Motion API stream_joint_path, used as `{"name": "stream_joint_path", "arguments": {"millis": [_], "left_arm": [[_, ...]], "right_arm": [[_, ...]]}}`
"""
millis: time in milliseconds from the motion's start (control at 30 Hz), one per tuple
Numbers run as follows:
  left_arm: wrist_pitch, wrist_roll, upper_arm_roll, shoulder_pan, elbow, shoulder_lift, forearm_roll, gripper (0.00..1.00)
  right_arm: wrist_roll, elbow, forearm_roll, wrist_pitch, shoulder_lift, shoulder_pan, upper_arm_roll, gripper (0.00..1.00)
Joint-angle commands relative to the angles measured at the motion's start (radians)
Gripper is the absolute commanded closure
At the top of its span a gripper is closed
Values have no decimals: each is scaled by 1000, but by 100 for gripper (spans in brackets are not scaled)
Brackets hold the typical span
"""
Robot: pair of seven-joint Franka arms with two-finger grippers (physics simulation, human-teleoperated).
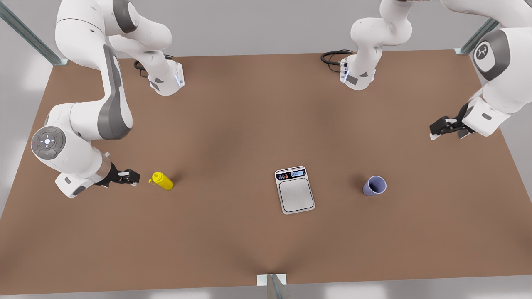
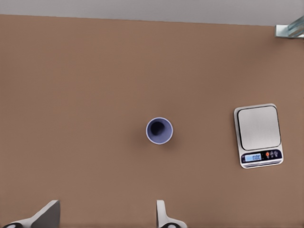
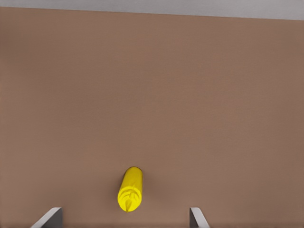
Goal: Move cup to the weight, pick up sauce bottle, pour sauce
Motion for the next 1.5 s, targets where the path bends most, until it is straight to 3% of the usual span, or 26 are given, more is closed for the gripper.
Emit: {"name": "stream_joint_path", "arguments": {"millis": [0, 67, 133, 167, 233, 300, 367, 433, 600, 633, 833, 1033, 1067, 1133, 1200, 1433, 1467], "left_arm": [[0, 0, 0, 4, 0, 0, -1, 0], [0, -6, -4, -6, 0, 77, 1, 0], [0, 6, -6, -7, 0, 212, -2, 0], [18, 8, -4, -3, 0, 267, -2, 0], [155, 8, -6, 9, -84, 278, -5, 0], [373, 6, -4, 7, -287, 213, -5, 0], [434, 2, -7, -3, -305, 267, -4, 0], [489, 2, -9, -10, -305, 327, -4, 0], [514, 3, -24, -10, -304, 390, -2, 0], [520, -2, -29, -13, -304, 394, -2, 0], [568, -2, -35, -14, -304, 434, -2, 0], [581, 0, -35, -14, -302, 476, 2, 1], [591, 2, -35, -14, -301, 483, 2, 3], [594, 0, -35, -14, -302, 489, 1, 34], [594, 0, -35, -14, -302, 489, 1, 52], [594, -2, -44, -14, -302, 505, -2, 55], [594, -3, -44, -16, -302, 506, -2, 60]], "right_arm": [[-3, 0, 0, 0, 0, -1, 0, 0], [-28, 2, -2, 0, 0, -7, 0, 0], [-301, 3, 17, -81, 0, -17, 2, 0], [-341, 3, 168, -89, 0, -82, 2, 0], [-485, 11, 242, -185, 0, -133, 2, 0], [-704, 38, 403, -297, 0, -215, 3, 0], [-894, 58, 554, -371, 0, -292, 3, 0], [-1298, 49, 692, -370, 12, -366, 3, 0], [-2019, -40, 1074, -364, 371, -511, 3, 0], [-2099, -63, 1078, -360, 385, -524, 3, 0], [-2157, -141, 1141, -302, 426, -541, 3, 0], [-2387, -150, 1195, -288, 571, -505, 6, 0], [-2410, -149, 1207, -288, 583, -504, 6, 0], [-2453, -144, 1206, -288, 592, -482, 5, 0], [-2462, -153, 1198, -287, 591, -467, 5, 0], [-2519, -195, 1155, -284, 586, -485, 5, 0], [-2525, -204, 1144, -284, 584, -490, 5, 0]]}}
